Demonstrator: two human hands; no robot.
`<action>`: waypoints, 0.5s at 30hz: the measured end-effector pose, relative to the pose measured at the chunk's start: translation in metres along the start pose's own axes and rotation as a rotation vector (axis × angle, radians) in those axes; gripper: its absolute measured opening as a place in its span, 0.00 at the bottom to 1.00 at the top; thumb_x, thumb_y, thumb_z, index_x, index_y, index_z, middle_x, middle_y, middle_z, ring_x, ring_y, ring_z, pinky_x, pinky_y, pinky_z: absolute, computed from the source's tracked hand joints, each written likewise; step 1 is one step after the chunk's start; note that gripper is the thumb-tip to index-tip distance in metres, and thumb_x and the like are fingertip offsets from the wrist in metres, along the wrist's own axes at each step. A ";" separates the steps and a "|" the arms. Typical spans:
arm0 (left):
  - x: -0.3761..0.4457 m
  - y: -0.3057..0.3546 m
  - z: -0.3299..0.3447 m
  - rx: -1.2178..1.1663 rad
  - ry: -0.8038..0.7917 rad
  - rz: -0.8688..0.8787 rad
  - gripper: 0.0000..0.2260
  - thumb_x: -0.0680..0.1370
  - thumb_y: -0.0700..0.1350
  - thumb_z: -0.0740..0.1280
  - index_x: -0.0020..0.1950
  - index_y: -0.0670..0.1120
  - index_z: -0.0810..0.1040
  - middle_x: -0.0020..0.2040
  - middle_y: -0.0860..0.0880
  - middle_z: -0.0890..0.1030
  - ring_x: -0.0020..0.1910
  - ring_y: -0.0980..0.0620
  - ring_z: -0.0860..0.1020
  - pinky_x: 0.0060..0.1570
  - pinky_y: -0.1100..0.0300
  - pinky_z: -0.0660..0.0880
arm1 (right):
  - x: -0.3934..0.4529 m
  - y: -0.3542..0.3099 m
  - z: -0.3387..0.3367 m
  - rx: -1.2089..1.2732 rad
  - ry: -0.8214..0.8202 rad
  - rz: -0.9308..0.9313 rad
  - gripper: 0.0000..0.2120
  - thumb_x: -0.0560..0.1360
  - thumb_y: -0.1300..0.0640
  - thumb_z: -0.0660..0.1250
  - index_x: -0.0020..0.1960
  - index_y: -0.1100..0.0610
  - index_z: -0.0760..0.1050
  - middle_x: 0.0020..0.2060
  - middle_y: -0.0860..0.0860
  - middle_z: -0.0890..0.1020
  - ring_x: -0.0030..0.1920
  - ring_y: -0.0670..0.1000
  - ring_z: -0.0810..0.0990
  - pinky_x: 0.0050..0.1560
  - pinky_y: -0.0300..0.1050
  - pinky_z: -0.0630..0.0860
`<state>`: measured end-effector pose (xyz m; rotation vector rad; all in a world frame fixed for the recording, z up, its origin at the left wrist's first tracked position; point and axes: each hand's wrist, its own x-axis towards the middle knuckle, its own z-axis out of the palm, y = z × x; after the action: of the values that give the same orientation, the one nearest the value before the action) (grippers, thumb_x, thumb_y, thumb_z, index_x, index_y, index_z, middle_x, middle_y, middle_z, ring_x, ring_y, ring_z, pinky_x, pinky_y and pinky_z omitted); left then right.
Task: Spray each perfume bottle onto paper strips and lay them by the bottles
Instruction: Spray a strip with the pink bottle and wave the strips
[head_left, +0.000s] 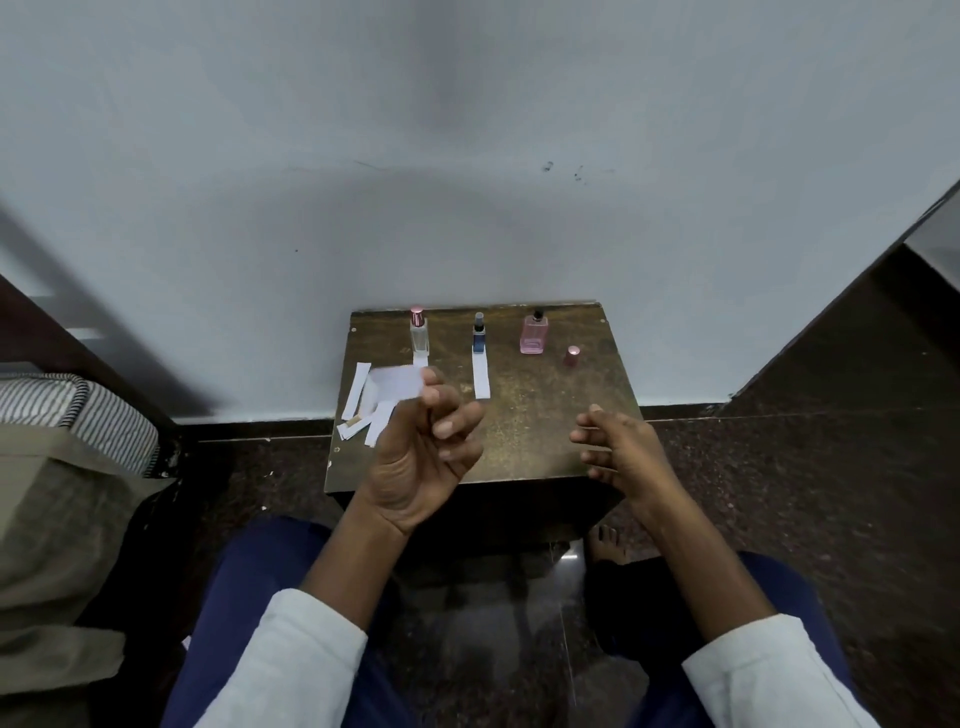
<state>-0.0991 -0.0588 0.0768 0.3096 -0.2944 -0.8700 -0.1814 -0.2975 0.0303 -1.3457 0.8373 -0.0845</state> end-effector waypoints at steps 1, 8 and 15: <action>0.003 -0.002 -0.004 0.149 0.198 -0.009 0.12 0.73 0.50 0.82 0.52 0.50 0.86 0.44 0.55 0.85 0.37 0.59 0.77 0.33 0.68 0.68 | 0.001 0.001 0.002 -0.029 -0.028 -0.004 0.12 0.84 0.48 0.68 0.53 0.56 0.84 0.41 0.50 0.88 0.33 0.46 0.81 0.33 0.40 0.75; 0.005 -0.015 -0.048 2.034 0.837 -0.010 0.08 0.80 0.59 0.73 0.51 0.57 0.87 0.44 0.61 0.87 0.43 0.62 0.84 0.45 0.57 0.82 | 0.010 0.017 0.009 -0.522 -0.034 -0.179 0.12 0.83 0.47 0.68 0.48 0.54 0.82 0.40 0.50 0.89 0.35 0.49 0.85 0.35 0.45 0.78; 0.015 -0.002 -0.017 0.413 0.353 0.013 0.14 0.69 0.53 0.84 0.48 0.49 0.86 0.36 0.54 0.80 0.33 0.59 0.72 0.30 0.68 0.68 | 0.023 0.020 0.007 -0.842 0.055 -0.324 0.14 0.82 0.46 0.70 0.40 0.50 0.79 0.35 0.46 0.86 0.39 0.45 0.84 0.44 0.49 0.80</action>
<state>-0.0855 -0.0691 0.0626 0.8339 -0.1435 -0.7217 -0.1687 -0.2980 0.0018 -2.2760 0.7129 -0.0176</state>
